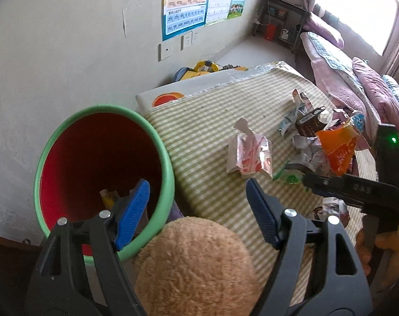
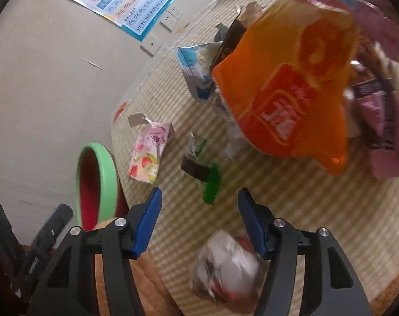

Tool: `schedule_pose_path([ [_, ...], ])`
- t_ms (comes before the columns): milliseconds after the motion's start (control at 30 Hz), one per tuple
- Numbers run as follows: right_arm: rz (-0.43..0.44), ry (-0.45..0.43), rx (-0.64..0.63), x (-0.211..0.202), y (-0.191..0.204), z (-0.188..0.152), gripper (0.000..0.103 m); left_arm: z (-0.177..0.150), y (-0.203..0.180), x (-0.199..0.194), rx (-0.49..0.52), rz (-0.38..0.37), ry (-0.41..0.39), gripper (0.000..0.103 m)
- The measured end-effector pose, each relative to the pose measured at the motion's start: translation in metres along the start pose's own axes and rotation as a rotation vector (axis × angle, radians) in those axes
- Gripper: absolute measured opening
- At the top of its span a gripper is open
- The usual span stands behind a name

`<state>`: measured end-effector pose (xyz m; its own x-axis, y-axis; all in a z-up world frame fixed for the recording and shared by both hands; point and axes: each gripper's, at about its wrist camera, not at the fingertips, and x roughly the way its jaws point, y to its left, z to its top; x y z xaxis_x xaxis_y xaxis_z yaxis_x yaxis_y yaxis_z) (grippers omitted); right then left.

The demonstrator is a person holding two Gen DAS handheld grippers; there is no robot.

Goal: Collect trash
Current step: 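Grasp the pink strawberry wrapper with the left tool while the right tool grasps a green-capped bottle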

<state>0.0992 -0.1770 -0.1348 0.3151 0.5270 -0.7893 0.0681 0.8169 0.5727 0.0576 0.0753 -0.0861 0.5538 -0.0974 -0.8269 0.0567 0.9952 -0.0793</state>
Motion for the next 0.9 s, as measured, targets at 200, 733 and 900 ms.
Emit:
schedule_pose_path([
  [200, 0.026, -0.025, -0.037, -0.004, 0.002, 0.000, 0.010, 0.004, -0.025, 0.009, 0.034, -0.021, 0.013, 0.073],
  [733, -0.020, -0.281, -0.121, -0.116, 0.002, -0.049, 0.011, 0.032, -0.073, 0.101, 0.054, -0.063, 0.135, 0.073],
  [900, -0.027, -0.282, -0.110, -0.117, 0.003, -0.050, 0.011, 0.030, -0.071, 0.116, 0.050, -0.062, 0.196, 0.059],
])
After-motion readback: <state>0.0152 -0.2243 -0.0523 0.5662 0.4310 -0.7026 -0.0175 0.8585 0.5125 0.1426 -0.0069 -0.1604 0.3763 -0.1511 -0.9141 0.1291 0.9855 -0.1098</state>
